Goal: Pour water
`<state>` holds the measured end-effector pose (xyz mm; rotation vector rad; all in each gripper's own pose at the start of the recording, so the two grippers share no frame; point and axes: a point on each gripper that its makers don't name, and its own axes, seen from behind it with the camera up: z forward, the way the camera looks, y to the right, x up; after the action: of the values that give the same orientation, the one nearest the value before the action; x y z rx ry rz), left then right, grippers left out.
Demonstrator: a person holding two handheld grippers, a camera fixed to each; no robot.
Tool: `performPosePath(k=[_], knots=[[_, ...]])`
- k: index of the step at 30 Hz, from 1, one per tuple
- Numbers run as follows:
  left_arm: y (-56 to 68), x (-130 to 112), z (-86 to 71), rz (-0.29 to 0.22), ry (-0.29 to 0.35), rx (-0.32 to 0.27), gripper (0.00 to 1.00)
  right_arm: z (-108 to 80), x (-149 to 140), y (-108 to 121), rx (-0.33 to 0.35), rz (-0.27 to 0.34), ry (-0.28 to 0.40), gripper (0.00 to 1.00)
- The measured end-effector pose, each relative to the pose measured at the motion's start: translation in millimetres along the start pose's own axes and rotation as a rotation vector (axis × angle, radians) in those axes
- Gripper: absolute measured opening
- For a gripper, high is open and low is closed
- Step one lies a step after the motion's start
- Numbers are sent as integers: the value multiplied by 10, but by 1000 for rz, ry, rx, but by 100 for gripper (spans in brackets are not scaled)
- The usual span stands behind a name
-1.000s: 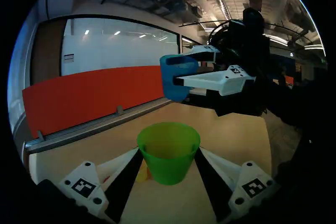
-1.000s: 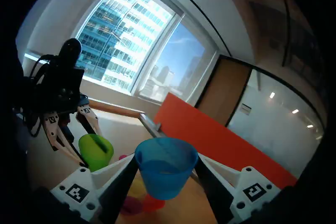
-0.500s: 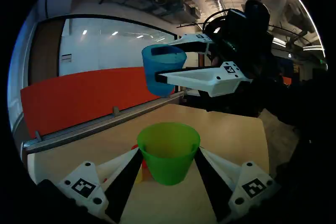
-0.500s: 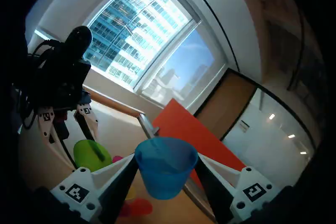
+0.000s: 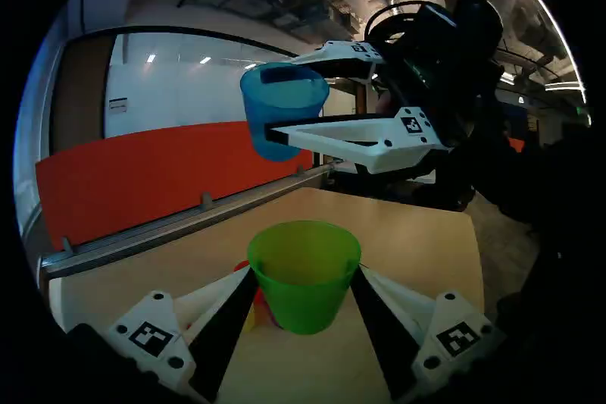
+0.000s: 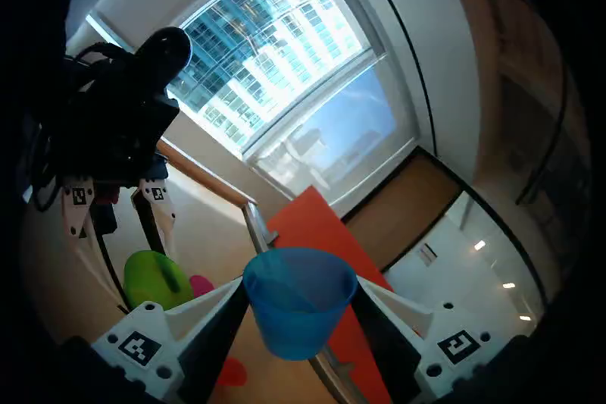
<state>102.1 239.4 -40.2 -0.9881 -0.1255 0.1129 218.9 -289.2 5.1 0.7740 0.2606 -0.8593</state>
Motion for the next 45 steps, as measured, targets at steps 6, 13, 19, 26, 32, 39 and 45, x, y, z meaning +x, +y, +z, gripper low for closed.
performPosePath(k=[6, 13, 19, 26, 32, 39, 45], knots=[[11, 5, 26, 5, 0, -3, 84, 18, -9, 27, -8, -50, -3, 91], [27, 16, 39, 8, 1, -10, 84, 37, -11, 36, -15, -104, -5, 91], [29, 20, 46, 11, 3, -14, 84, 39, 1, 41, -11, -138, -1, 91], [23, 37, 55, 12, 6, -15, 84, 33, -5, 56, -9, -194, 0, 91], [21, 41, 56, 12, 10, -15, 85, 33, 13, 58, -8, -234, 4, 91], [12, 82, 50, 13, 17, -13, 85, 22, 34, 42, -9, -287, 8, 91], [17, 101, 42, 17, 21, -14, 84, 18, 46, 49, -19, -335, 8, 91]])
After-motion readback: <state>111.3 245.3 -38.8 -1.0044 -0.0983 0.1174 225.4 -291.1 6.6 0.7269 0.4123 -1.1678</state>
